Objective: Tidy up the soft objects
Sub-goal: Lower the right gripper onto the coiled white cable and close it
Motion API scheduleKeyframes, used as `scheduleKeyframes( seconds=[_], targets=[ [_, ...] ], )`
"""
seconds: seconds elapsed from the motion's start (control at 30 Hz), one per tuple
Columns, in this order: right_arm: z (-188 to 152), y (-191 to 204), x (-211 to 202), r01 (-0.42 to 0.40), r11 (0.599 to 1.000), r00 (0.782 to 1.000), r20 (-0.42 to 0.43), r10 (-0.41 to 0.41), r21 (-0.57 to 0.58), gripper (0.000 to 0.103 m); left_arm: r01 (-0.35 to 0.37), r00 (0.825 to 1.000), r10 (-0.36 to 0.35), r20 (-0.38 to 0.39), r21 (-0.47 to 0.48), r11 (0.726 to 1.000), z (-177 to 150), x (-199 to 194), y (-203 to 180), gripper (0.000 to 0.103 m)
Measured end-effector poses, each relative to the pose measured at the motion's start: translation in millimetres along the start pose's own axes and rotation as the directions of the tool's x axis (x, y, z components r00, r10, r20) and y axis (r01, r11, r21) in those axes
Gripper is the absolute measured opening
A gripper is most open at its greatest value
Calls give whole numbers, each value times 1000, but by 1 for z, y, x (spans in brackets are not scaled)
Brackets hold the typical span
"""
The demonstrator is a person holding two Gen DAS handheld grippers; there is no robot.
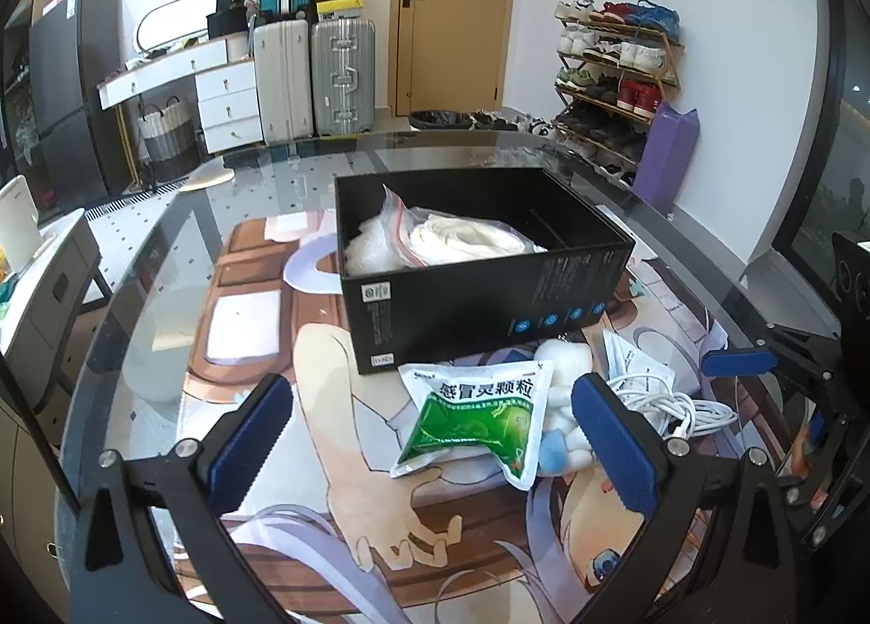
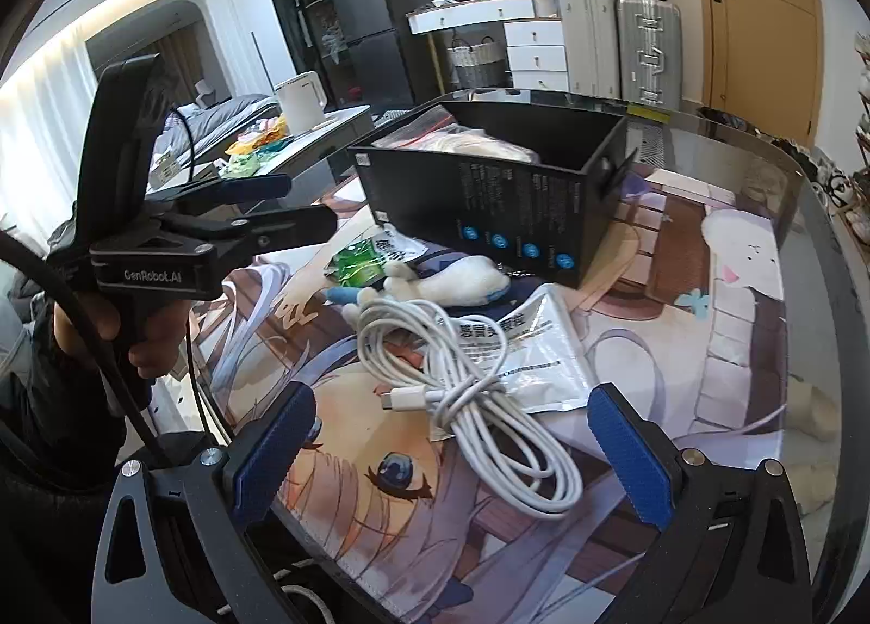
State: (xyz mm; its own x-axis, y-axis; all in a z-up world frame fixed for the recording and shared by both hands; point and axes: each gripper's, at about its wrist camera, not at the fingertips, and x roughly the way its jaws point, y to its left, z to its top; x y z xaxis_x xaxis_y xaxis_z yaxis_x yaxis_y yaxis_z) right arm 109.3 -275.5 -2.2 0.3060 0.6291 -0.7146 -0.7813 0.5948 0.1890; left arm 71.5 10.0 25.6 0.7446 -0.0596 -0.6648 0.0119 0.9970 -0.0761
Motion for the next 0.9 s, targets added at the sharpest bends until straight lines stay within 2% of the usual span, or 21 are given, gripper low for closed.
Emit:
scheduleKeyframes(
  seconds=[0.17, 0.43, 0.9],
  targets=[
    [-2, 5, 5, -11, 1000, 1000, 6, 11, -29, 101, 9, 1000, -9, -5, 6, 1000, -1, 0, 0, 103],
    [-5, 2, 12, -35, 999, 999, -5, 35, -21, 84, 11, 1000, -11, -16, -8, 1000, 0, 2, 5, 103],
    [-8, 1, 18, -53, 998, 998, -24, 52, -16, 84, 20, 999, -20, -27, 25, 999, -4, 5, -1, 103]
  ],
)
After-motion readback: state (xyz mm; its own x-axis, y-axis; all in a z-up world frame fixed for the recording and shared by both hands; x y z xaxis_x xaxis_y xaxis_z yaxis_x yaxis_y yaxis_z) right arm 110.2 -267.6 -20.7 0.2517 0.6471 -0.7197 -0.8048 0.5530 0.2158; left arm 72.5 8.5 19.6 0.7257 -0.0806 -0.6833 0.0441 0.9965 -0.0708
